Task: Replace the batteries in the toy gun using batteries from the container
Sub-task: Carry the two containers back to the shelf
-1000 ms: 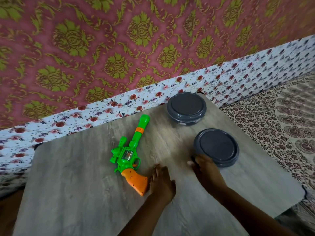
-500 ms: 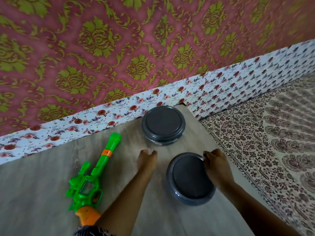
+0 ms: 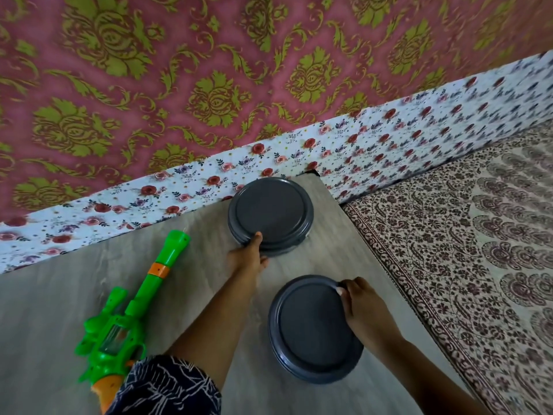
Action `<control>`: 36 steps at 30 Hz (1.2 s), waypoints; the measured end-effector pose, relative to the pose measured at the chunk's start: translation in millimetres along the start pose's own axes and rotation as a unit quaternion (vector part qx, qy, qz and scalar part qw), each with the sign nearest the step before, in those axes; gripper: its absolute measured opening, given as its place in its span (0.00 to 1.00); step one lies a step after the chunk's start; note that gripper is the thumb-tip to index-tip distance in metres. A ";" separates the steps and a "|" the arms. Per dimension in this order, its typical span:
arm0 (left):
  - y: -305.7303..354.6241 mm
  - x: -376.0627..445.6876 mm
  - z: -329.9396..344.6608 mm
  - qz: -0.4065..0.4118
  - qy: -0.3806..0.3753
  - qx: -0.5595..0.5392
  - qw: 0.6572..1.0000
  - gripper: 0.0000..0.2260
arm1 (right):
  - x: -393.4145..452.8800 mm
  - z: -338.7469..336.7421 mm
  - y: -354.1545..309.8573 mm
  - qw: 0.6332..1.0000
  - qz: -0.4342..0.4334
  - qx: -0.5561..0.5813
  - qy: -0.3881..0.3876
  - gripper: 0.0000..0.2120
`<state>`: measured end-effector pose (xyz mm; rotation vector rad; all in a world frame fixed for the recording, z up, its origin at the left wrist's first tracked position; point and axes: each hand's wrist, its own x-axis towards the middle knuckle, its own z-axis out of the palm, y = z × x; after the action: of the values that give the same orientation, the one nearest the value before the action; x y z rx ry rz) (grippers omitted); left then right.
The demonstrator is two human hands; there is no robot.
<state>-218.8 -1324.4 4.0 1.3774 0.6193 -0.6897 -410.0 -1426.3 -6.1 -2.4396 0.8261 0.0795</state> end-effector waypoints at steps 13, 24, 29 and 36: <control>22.7 -28.7 -68.9 0.024 -0.058 -0.065 0.996 0.06 | -13.5 -4.9 -31.6 0.998 -0.005 0.036 0.042 0.14; 33.3 -81.3 -266.0 0.117 -0.007 -0.213 0.970 0.05 | -95.0 34.5 -137.6 0.998 -0.004 0.038 0.059 0.16; 28.0 -93.6 -345.8 0.139 0.019 -0.228 0.963 0.05 | -113.0 66.3 -183.1 0.997 -0.033 0.022 0.071 0.16; 22.4 -105.1 -396.5 0.138 0.043 -0.264 0.954 0.02 | -111.2 88.5 -223.9 0.995 -0.084 0.017 0.057 0.16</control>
<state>-269.8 -920.4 58.1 0.9684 0.6100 -0.2122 -360.5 -1172.7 53.7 -2.4896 0.6615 -0.1370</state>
